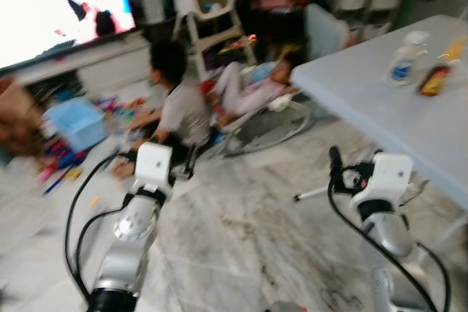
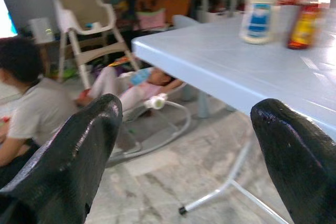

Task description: Restocking fridge

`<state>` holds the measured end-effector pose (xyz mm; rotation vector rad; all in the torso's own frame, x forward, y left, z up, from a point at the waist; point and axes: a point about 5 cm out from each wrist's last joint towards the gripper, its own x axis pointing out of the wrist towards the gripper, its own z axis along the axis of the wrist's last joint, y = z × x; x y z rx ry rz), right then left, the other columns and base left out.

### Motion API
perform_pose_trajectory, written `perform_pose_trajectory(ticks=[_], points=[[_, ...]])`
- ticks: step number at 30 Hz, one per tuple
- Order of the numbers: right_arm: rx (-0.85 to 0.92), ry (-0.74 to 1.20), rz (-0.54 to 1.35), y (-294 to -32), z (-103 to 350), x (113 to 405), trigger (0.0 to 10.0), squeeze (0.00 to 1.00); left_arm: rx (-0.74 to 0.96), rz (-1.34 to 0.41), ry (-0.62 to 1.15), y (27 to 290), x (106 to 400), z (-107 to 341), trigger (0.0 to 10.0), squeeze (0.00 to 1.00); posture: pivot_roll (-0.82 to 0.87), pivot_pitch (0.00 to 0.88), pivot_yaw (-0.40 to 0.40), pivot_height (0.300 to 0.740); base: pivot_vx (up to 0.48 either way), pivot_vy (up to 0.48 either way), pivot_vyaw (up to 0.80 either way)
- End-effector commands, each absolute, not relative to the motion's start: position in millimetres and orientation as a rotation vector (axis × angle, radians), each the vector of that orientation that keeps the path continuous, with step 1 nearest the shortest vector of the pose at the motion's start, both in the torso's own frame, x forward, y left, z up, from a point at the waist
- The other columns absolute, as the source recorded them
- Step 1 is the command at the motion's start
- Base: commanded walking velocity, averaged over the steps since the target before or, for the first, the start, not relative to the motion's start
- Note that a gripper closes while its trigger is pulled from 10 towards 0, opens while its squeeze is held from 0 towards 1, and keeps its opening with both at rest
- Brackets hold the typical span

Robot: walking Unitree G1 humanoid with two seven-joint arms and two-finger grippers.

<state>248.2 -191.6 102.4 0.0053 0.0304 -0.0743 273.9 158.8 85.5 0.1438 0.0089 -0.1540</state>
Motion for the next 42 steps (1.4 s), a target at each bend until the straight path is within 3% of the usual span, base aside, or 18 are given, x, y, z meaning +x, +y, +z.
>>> perform_pose_trajectory(ticks=[1, 8, 18, 36, 42], points=[[0.008, 0.015, -0.078, -190, 106, 250, 10.0, 0.0, 0.143, -0.171, -0.01, 158, 277, 90, 10.0, 0.0, -0.08, 0.0, 0.063, 0.74, 0.42, 0.0, -0.8], [0.006, 0.01, -0.069, -187, 105, 253, 10.0, 0.0, 0.15, -0.177, -0.007, 162, 276, 92, 10.0, 0.0, -0.06, 0.0, 0.071, 0.74, 0.408, 0.152, -0.8], [-0.01, -0.024, -0.079, -191, 112, 263, 10.0, 0.0, 0.123, -0.204, -0.014, 153, 281, 95, 10.0, 0.0, -0.07, 0.0, 0.084, 0.74, 0.362, 0.307, 0.0], [-0.014, -0.045, -0.067, -185, 114, 271, 10.0, 0.0, 0.127, -0.238, -0.047, 145, 286, 100, 10.0, 0.0, -0.06, 0.0, 0.079, 0.74, 0.0, 0.445, 0.0], [-0.018, -0.049, -0.073, -185, 114, 271, 10.0, 0.0, 0.136, -0.274, -0.068, 137, 286, 103, 10.0, 0.0, -0.07, 0.0, 0.081, 0.74, 0.428, 0.11, -0.67]])
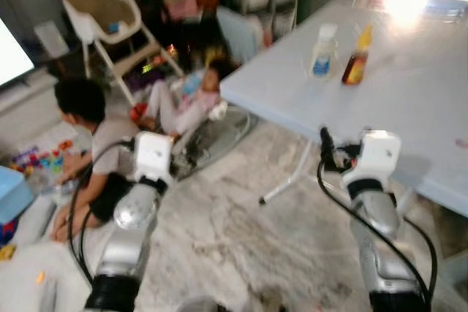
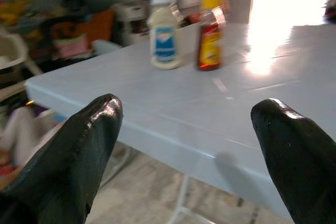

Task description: Restocking fridge

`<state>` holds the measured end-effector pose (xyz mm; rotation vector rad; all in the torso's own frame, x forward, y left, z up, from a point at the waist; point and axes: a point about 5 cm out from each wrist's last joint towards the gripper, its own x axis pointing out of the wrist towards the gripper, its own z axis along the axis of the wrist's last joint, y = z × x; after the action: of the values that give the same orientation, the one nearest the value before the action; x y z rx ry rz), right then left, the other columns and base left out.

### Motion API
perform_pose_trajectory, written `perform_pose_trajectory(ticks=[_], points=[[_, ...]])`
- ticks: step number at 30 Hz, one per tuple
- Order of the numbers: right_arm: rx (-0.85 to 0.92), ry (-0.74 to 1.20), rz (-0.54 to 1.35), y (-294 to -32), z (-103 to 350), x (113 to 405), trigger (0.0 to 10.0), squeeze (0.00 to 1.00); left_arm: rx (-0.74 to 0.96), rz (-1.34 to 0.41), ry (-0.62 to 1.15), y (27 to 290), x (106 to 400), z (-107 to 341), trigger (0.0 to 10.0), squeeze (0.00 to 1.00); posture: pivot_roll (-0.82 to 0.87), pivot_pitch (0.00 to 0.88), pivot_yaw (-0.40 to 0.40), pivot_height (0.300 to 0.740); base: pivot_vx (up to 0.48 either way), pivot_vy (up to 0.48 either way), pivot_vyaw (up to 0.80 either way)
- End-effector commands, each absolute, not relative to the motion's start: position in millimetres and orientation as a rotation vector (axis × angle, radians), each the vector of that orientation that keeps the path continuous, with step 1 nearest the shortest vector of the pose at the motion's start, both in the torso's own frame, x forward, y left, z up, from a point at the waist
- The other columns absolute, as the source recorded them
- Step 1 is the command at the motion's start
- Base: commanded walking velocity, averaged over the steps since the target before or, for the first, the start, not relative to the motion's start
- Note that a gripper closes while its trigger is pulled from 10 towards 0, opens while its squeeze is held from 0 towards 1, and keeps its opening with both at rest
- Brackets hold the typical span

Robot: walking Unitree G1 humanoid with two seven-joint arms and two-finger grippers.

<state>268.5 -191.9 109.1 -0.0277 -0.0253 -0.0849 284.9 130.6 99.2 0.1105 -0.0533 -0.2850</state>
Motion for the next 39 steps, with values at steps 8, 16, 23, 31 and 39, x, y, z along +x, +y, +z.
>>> perform_pose_trajectory(ticks=[8, 16, 23, 31, 39], points=[[-0.024, -0.058, -0.075, -185.0, 115.8, 272.9, 10.0, 0.0, 0.129, -0.28, -0.069, 134.2, 286.0, 103.4, 10.0, 0.0, -0.06, 0.0, 0.077, 0.74, 0.48, 0.0, -0.74], [-0.053, -0.072, -0.099, -189.8, 119.1, 277.2, 10.0, 0.0, 0.127, -0.289, -0.072, 130.8, 284.7, 102.8, 10.0, 0.0, -0.07, 0.0, 0.072, 0.74, 0.48, 0.0, -0.22], [-0.059, -0.079, -0.092, -190.9, 120.6, 278.0, 10.0, 0.0, 0.108, -0.291, -0.057, 130.0, 284.5, 101.0, 10.0, 0.0, -0.06, 0.0, 0.071, 0.74, 0.48, 0.0, 0.0], [-0.064, -0.082, -0.08, -189.7, 118.6, 274.8, 10.0, 0.0, 0.106, -0.284, -0.047, 131.0, 284.5, 99.6, 10.0, 0.0, -0.06, 0.0, 0.071, 0.74, 0.459, 0.0, 0.0], [-0.092, -0.09, -0.04, -186.6, 120.0, 275.4, 10.0, 0.0, 0.094, -0.283, -0.047, 128.8, 285.1, 99.8, 10.0, 0.0, -0.06, 0.0, 0.074, 0.74, 0.388, 0.171, 0.0]])
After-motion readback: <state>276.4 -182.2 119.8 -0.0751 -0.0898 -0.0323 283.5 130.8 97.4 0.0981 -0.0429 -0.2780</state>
